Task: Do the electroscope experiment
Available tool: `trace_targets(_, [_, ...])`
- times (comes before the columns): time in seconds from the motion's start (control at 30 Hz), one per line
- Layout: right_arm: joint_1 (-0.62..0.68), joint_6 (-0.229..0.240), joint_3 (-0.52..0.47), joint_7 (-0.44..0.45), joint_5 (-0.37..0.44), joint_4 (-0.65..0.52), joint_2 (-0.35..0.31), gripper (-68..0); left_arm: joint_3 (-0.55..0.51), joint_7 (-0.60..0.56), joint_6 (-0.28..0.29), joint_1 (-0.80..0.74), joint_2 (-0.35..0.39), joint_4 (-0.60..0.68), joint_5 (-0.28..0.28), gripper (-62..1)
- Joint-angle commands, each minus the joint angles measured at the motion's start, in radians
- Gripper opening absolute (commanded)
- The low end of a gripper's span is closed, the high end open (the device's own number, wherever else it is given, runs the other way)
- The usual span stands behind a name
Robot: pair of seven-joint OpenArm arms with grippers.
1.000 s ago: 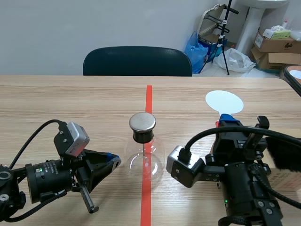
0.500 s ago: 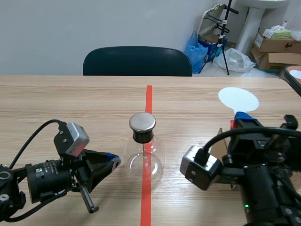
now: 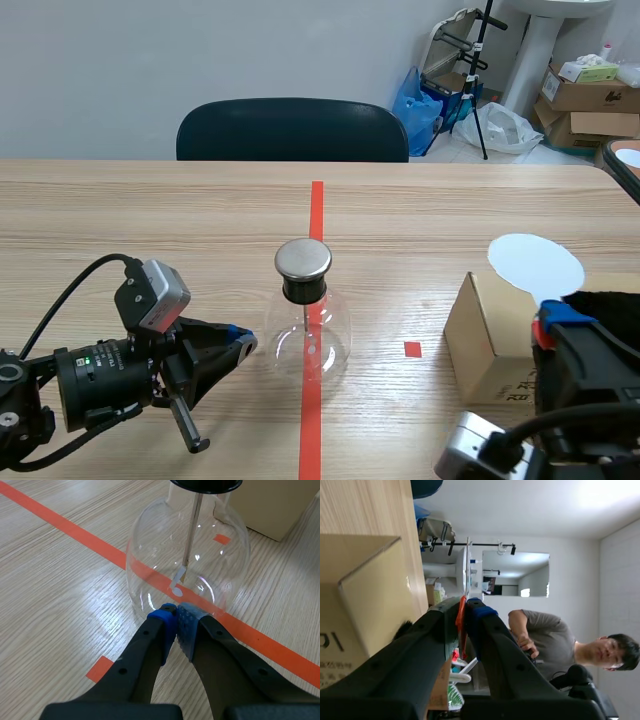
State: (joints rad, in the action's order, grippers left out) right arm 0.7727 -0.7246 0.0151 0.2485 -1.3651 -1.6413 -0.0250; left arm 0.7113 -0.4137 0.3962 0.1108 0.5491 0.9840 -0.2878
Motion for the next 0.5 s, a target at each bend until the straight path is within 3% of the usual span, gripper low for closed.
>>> trace_targets(0.0, [0.001, -0.058, -0.030, 0.018, 0.027, -0.014, -0.010, -66.2, -0.006, -0.013, 0.005, 0.000, 0.005, 0.027, -0.006, -57.8])
trace_targets(0.23, [0.020, -0.058, -0.174, 0.187, 0.151, -0.008, 0.026, -66.2, -0.013, -0.057, -0.003, -0.011, 0.022, 0.027, -0.006, -57.7])
trace_targets(0.47, [0.008, -0.058, -0.273, 0.362, 0.291, 0.048, 0.034, -66.2, -0.123, -0.154, -0.006, -0.108, 0.030, 0.031, -0.005, -57.7])
